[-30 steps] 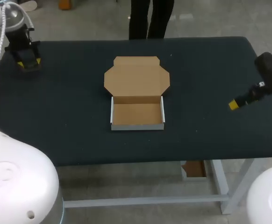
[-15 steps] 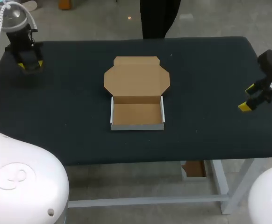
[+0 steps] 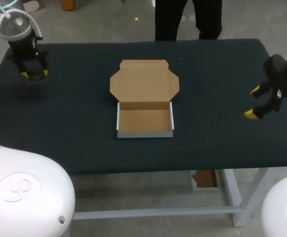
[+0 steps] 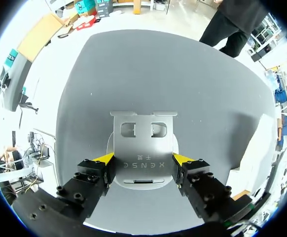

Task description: Assemble the packaging by folding the flat box into shape, placing the metal phone stand inside, and closing the box properly

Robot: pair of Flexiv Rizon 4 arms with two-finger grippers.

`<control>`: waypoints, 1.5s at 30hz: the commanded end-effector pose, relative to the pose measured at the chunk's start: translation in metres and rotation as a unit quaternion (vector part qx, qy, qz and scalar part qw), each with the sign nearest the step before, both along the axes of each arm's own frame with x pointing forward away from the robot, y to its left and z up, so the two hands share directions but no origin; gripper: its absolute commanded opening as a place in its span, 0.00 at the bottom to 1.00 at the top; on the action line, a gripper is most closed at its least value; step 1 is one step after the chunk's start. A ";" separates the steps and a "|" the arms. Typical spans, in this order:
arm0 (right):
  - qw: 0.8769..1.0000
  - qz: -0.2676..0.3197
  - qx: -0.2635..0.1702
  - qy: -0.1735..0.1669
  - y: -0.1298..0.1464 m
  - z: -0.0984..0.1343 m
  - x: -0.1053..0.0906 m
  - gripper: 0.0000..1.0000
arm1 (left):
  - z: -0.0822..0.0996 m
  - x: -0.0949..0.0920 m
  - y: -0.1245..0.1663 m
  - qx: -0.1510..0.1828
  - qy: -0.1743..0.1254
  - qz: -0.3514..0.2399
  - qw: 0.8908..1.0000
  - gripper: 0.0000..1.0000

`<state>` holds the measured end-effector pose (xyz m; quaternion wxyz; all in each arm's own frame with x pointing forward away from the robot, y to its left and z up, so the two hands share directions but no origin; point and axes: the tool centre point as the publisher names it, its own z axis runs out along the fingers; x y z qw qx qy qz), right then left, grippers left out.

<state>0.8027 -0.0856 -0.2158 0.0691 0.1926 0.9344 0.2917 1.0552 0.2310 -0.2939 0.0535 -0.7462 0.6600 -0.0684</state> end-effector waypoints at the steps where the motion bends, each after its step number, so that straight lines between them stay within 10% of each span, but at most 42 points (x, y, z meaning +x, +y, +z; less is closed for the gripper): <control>1: 0.999 0.022 0.026 -0.014 -0.004 -0.018 0.006 1.00 | 0.007 -0.013 -0.004 0.013 -0.063 0.001 0.998 0.00; 45: 0.994 0.094 0.053 -0.019 0.038 -0.073 0.044 1.00 | 0.014 -0.032 -0.013 0.019 -0.065 0.001 0.998 0.00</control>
